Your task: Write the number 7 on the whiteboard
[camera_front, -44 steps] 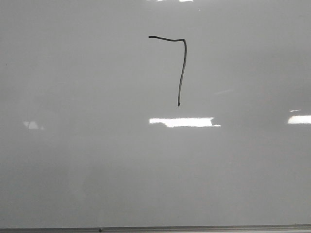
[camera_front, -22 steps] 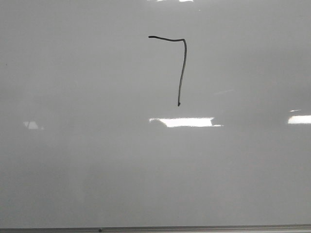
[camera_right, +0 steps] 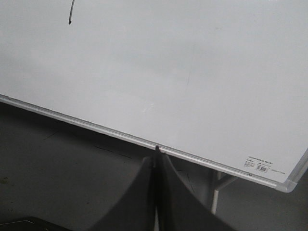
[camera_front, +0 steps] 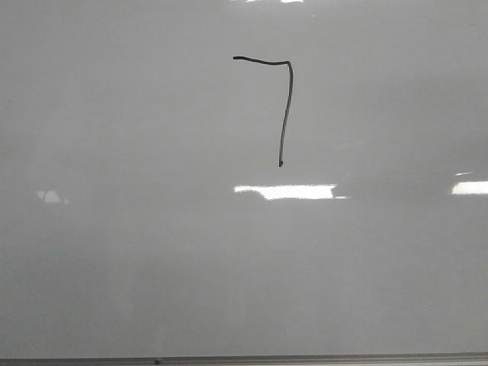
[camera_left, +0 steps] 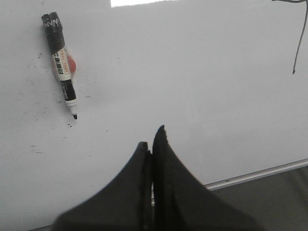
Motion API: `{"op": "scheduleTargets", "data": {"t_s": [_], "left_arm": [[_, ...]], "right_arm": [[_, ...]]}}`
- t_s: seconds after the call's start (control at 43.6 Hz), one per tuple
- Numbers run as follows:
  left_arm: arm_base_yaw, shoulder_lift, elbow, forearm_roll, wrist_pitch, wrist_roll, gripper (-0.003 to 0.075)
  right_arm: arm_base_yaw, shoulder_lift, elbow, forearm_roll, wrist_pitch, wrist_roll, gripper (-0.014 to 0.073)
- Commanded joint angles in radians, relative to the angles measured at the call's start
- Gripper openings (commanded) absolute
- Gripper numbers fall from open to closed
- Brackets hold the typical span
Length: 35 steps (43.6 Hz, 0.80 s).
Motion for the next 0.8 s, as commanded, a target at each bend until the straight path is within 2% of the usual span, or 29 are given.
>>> {"op": "scheduleTargets", "data": {"t_s": [0.0,0.046,0.115,0.298,0.39,0.642,0.779], "left_arm": [[-0.004,-0.009,-0.024,0.015,-0.070,-0.010,-0.0020],[0.024,-0.027,-0.015,0.063,-0.073,0.001,-0.0020],[0.100,-0.067,0.019,0.053,-0.092,-0.003,-0.0020],[0.270,-0.240,0.260,-0.060,-0.442,0.073,-0.0020],[0.302,-0.315,0.382,-0.062,-0.557,0.073,-0.0020],[0.327,-0.455,0.644,-0.060,-0.767,0.079,-0.0020],[0.355,-0.514,0.728,-0.076,-0.800,0.079,-0.0020]], "right_arm": [[-0.008,0.012,-0.019,-0.006,-0.059,-0.001,-0.0067],[-0.008,0.012,-0.019,-0.006,-0.059,-0.001,-0.0067],[-0.007,0.012,-0.019,-0.006,-0.059,-0.001,-0.0067],[-0.006,0.012,-0.019,-0.005,-0.059,-0.001,-0.0067],[-0.006,0.012,-0.019,-0.005,-0.059,-0.001,-0.0067],[-0.006,0.012,-0.019,-0.005,-0.059,-0.001,-0.0067],[-0.006,0.012,-0.019,-0.005,-0.059,-0.001,-0.0067]]}}
